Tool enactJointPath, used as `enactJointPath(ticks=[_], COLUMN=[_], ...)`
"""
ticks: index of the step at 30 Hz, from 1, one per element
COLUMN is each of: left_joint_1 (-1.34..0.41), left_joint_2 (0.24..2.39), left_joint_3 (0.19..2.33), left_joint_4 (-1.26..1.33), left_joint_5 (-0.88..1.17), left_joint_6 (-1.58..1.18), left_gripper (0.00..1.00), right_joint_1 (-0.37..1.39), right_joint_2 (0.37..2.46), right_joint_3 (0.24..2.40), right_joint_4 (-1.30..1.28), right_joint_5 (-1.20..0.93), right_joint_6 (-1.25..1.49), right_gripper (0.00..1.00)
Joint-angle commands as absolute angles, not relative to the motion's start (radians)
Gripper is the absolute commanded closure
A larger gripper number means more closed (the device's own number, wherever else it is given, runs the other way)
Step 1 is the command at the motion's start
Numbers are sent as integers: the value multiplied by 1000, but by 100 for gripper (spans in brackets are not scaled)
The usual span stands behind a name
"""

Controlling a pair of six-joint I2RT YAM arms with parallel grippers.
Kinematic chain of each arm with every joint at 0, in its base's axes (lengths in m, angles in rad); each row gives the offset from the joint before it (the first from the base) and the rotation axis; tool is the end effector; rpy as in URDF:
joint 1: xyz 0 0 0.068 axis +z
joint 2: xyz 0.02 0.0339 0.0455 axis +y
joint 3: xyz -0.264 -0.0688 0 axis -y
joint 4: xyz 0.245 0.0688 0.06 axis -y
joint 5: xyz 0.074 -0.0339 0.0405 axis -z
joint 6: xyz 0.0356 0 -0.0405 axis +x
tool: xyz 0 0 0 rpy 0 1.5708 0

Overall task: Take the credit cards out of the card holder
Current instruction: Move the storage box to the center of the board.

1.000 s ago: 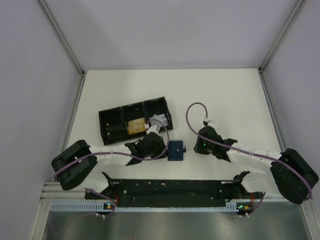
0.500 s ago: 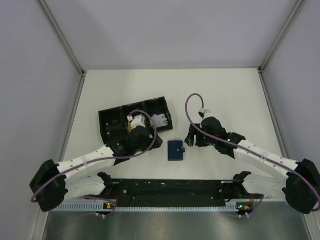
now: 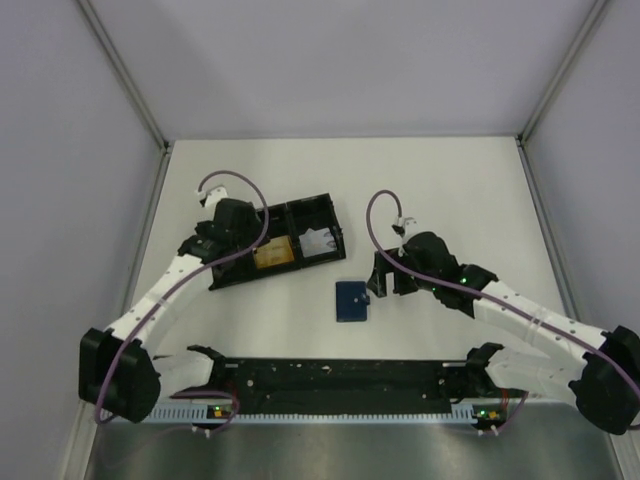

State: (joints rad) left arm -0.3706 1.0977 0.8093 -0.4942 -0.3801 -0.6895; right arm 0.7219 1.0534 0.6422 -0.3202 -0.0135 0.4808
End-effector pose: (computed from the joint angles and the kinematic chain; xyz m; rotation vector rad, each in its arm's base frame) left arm 0.2169 -0.0701 0.2609 -0.5420 2.2216 -0.1009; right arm 0.1645 0.1454 0.2268 -0.2940 2.3674 0.6155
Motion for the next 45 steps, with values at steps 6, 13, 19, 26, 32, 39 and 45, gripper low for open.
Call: enactJointPath(ticks=[6, 13, 19, 26, 32, 39, 45], left_joint_1=[-267, -262, -287, -327, -350, -350, -341], left_joint_2=[1504, 1736, 1787, 1833, 1881, 1944, 1968], left_joint_3=[1129, 1310, 1361, 1394, 1419, 1502, 1560], left_joint_4=[-517, -590, -569, -511, -448, -456, -457], left_joint_5=[-310, -250, -135, -67, -41, -70, -123], left_joint_6=[-508, -474, -531, -644, -733, -775, -818], left_gripper=[4, 6, 8, 9, 10, 11, 11], right_joint_1=[719, 719, 719, 719, 719, 719, 718], right_joint_2=[989, 966, 968, 963, 963, 980, 1043], right_joint_3=[700, 684, 675, 660, 655, 663, 724], right_joint_4=[-324, -325, -328, -337, -347, -342, -330], right_joint_5=[-5, -5, 21, 23, 5, 23, 38], right_joint_6=[397, 388, 380, 374, 377, 382, 374], right_gripper=[14, 14, 14, 14, 14, 14, 13])
